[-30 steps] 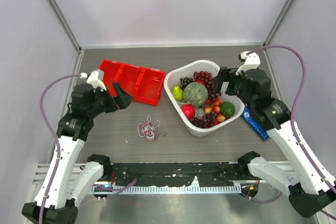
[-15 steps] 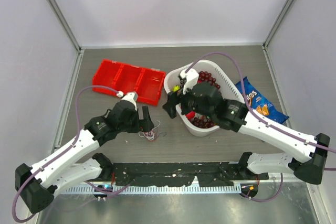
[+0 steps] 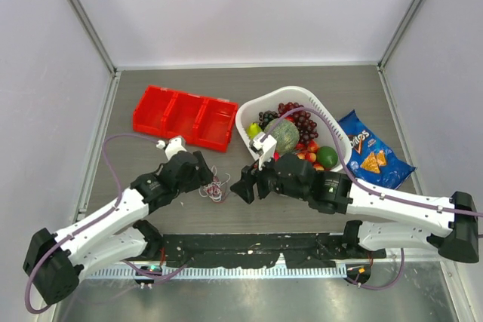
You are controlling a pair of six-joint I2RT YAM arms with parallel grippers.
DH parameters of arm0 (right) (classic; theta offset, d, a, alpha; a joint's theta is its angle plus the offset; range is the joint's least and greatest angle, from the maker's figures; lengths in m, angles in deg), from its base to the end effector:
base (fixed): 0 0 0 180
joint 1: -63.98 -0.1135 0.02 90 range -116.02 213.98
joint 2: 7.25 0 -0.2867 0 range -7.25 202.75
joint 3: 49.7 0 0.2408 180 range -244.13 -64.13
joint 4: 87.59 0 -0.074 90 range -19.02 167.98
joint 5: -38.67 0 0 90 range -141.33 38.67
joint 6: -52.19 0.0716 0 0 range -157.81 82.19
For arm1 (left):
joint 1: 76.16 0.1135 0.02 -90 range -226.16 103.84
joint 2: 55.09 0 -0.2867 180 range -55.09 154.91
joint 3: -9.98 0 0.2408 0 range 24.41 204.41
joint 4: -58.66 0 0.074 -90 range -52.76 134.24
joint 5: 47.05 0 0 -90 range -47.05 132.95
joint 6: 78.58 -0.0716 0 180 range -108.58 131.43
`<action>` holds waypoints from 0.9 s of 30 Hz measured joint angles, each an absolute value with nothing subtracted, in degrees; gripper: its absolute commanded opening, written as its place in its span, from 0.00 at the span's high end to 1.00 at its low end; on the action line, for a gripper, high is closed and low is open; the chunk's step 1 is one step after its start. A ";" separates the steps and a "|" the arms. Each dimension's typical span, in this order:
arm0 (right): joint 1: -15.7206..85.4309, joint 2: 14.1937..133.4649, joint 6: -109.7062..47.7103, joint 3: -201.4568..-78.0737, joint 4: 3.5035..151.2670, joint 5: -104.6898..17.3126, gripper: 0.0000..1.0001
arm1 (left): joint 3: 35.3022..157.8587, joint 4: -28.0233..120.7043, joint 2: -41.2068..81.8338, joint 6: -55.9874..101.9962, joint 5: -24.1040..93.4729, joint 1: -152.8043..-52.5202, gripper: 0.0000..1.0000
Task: Untangle the cables
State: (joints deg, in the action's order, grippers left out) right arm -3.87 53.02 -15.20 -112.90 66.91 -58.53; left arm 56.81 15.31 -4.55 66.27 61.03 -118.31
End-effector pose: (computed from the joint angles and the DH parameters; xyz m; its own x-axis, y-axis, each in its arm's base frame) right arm 0.1034 0.2302 0.3191 -0.4701 -0.1431 -0.8709 -0.7524 0.5809 0.3106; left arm 0.1446 -0.1009 0.2153 -0.7059 -0.4094 -0.5780 -0.1667 0.8891 -0.4262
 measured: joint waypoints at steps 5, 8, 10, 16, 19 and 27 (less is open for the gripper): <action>-6.23 53.17 -14.94 -112.12 69.40 -58.44 0.33 | 56.33 19.27 -1.86 68.20 61.34 -118.31 0.24; -6.85 53.72 -14.96 -112.12 69.82 -58.44 0.33 | 56.33 21.43 -0.07 67.50 61.56 -118.31 0.01; -7.11 54.31 -14.96 -112.12 69.97 -58.44 0.33 | 56.33 22.78 1.68 66.12 61.82 -118.31 0.00; -7.28 54.94 -15.00 -112.01 70.06 -58.60 0.33 | 56.33 27.16 7.87 63.63 60.75 -118.31 0.33; -7.33 54.99 -15.03 -111.72 70.17 -58.97 0.33 | 56.33 27.99 9.66 63.63 59.76 -118.31 0.56; -7.35 58.79 -15.00 -111.22 70.41 -59.49 0.33 | 55.11 28.93 7.58 63.65 59.46 -118.31 0.95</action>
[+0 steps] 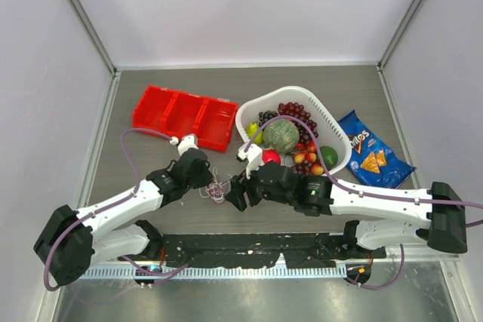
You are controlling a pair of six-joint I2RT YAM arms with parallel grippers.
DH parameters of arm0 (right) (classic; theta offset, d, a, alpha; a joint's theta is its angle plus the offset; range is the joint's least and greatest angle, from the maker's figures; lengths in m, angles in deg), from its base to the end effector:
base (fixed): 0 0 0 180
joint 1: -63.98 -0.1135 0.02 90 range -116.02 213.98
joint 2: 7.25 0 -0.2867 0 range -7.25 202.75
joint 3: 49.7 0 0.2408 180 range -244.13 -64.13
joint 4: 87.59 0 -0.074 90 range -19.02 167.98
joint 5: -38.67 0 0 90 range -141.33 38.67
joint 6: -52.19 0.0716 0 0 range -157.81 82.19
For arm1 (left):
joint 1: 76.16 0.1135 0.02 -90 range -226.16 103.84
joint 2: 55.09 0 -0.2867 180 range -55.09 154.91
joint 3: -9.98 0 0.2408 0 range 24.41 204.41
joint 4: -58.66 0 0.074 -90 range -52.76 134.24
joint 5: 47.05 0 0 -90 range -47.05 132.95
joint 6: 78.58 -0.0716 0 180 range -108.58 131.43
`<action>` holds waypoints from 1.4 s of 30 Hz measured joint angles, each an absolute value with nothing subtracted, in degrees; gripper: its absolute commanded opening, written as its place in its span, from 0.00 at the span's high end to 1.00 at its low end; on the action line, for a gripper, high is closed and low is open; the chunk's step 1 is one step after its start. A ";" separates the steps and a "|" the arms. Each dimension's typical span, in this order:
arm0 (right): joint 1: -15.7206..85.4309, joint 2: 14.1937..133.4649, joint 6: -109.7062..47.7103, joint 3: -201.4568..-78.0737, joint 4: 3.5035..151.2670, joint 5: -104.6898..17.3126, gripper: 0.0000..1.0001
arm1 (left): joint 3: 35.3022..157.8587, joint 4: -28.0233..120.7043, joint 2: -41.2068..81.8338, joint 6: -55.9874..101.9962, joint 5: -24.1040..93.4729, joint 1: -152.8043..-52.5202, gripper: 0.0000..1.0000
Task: Untangle the cables
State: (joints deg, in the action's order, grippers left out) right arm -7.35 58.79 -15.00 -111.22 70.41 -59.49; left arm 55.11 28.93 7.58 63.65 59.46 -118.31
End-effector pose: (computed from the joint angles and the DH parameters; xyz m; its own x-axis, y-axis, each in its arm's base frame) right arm 0.0971 0.2556 0.2918 -0.4796 -0.2204 -0.8494 -0.7716 0.5670 0.2885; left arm 0.1729 -0.1290 0.1908 -0.7291 -0.3623 -0.5806 -0.1240 0.9043 -0.4085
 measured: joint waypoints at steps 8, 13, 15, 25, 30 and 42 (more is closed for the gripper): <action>-7.65 66.57 -14.85 -111.22 72.64 -59.95 0.28 | 55.02 28.27 0.63 63.17 59.09 -118.31 1.00; -7.65 70.40 -13.67 -111.22 75.19 -62.57 0.27 | 55.02 27.33 -5.53 63.04 57.05 -118.31 1.00; -7.65 71.84 -13.32 -111.22 76.75 -63.76 0.27 | 55.04 26.87 -7.91 63.28 56.18 -118.31 1.00; -7.87 74.74 -7.70 -108.18 89.90 -73.09 0.27 | 58.65 24.12 -14.41 65.66 52.05 -118.31 1.00; -7.87 74.74 -4.73 -106.59 94.43 -76.39 0.27 | 58.89 24.53 -16.00 66.58 49.16 -118.31 1.00; -7.92 71.34 -3.62 -103.79 101.31 -81.77 0.27 | 58.83 28.77 -17.12 68.77 42.85 -118.31 1.00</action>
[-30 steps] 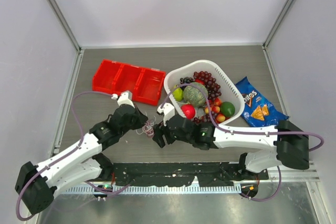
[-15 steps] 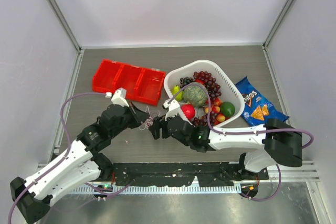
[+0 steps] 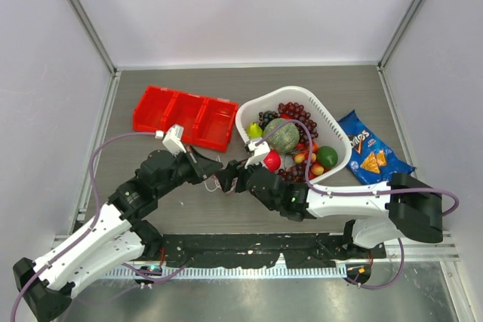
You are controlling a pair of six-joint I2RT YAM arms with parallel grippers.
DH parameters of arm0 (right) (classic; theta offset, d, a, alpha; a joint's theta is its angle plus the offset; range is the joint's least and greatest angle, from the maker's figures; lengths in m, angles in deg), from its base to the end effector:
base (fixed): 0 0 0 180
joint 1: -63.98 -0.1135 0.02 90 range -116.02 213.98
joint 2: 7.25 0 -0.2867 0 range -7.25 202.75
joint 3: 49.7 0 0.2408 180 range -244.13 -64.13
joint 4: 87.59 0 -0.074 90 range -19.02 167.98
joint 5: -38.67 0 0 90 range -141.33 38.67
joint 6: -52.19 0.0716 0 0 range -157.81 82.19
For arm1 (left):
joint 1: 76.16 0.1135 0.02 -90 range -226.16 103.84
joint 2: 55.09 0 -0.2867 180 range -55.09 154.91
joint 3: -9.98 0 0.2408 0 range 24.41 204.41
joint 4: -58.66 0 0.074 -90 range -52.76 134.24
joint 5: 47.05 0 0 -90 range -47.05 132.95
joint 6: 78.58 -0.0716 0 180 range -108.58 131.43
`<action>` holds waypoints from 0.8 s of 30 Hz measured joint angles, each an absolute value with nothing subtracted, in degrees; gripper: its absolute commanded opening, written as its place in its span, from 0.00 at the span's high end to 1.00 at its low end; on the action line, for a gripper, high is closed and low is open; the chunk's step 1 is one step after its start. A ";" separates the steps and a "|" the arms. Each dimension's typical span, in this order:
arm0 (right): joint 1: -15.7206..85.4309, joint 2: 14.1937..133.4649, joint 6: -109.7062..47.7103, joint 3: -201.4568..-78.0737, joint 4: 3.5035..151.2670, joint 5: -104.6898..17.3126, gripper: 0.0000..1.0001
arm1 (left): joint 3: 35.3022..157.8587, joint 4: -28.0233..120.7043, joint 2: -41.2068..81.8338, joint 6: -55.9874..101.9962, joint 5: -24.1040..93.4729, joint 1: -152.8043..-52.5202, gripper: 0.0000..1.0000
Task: Untangle the cables
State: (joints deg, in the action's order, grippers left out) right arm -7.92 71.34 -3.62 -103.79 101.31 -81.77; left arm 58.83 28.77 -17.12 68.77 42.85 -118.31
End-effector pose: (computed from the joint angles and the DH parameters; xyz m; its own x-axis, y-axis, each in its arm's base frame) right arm 0.1318 0.2864 0.2582 -0.4444 0.1997 -0.8733 -0.5055 0.7489 0.4285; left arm 0.1246 -0.1129 0.2879 -0.6963 -0.5054 -0.5096 0.1594 0.5834 -0.7964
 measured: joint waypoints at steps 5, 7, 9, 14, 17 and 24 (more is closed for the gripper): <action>-7.92 71.82 -4.03 -103.99 101.60 -82.77 0.30 | 58.67 32.29 -17.18 70.93 39.20 -118.29 1.00; -7.92 72.49 -4.03 -104.10 101.79 -83.16 0.33 | 58.69 33.19 -17.53 71.08 38.32 -118.29 1.00; -7.92 73.78 -4.01 -104.10 102.01 -83.51 0.36 | 59.22 33.19 -18.03 70.91 37.78 -118.29 1.00; -7.92 77.87 -4.05 -104.10 101.75 -83.91 0.41 | 64.73 32.31 -18.49 68.79 37.27 -118.29 1.00; -7.92 79.40 -4.01 -103.97 101.33 -83.82 0.41 | 70.80 30.08 -18.47 65.66 38.02 -118.31 1.00; -7.92 82.55 -3.99 -103.70 101.33 -81.79 0.40 | 87.00 24.12 -16.81 56.35 44.16 -118.29 1.00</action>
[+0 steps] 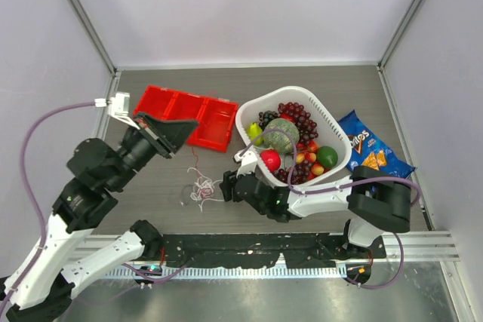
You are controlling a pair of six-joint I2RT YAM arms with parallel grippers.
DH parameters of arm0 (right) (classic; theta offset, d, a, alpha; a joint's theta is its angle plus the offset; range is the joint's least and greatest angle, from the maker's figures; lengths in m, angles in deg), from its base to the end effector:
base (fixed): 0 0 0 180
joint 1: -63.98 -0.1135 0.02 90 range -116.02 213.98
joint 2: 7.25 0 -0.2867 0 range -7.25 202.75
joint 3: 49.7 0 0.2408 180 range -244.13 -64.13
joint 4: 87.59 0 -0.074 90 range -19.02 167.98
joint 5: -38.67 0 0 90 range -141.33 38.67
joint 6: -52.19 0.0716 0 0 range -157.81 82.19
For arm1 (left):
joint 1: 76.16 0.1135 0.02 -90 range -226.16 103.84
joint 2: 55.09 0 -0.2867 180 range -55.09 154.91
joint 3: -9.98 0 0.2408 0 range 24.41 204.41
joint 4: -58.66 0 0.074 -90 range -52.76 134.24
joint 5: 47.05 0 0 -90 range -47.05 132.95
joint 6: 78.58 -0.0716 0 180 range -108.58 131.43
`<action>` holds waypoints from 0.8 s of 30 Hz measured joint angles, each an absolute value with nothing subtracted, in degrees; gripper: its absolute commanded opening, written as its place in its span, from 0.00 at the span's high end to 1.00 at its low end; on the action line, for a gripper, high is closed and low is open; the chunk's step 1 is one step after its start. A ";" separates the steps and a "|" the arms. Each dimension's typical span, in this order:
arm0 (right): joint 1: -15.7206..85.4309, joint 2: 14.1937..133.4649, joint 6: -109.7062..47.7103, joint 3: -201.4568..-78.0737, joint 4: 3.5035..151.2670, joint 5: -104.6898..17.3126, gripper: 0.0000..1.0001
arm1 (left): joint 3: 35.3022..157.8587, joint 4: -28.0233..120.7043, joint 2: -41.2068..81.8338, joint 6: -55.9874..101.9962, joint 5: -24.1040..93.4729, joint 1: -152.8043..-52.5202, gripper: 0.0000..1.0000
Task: Untangle the cables
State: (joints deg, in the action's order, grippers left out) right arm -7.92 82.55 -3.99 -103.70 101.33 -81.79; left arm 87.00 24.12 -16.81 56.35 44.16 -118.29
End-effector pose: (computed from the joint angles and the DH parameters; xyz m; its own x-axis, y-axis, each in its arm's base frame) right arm 0.1387 0.3075 0.1980 -0.4945 0.0312 -0.8686 -0.4858 0.8187 0.3060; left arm 0.0959 -0.0847 0.4525 -0.4242 -0.5684 -0.7050 0.5021 0.5002 -0.7054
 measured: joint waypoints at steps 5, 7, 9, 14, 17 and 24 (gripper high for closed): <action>-7.92 88.21 -3.66 -103.79 98.32 -80.63 0.40 | 95.50 22.83 -15.54 51.74 46.41 -118.31 1.00; -7.92 89.72 -3.62 -103.90 97.07 -80.48 0.38 | 97.84 22.63 -14.86 50.63 46.80 -118.31 1.00; -7.92 90.00 -3.70 -104.51 96.42 -80.39 0.36 | 99.46 22.52 -14.17 49.75 47.02 -118.31 1.00; -7.92 87.38 -5.21 -105.21 92.92 -78.75 0.29 | 99.74 22.06 -13.23 49.25 48.01 -118.31 1.00; -7.92 81.83 -7.35 -105.21 89.99 -78.03 0.27 | 98.45 21.71 -13.20 49.51 49.38 -118.31 1.00; -7.92 65.65 -14.94 -106.61 85.36 -73.66 0.21 | 97.03 18.61 -12.94 52.29 55.15 -118.29 1.00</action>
State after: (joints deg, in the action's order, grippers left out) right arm -7.92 65.65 -14.94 -106.61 85.36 -73.66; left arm 97.03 18.61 -12.94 52.29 55.15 -118.29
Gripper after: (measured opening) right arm 0.783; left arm 0.009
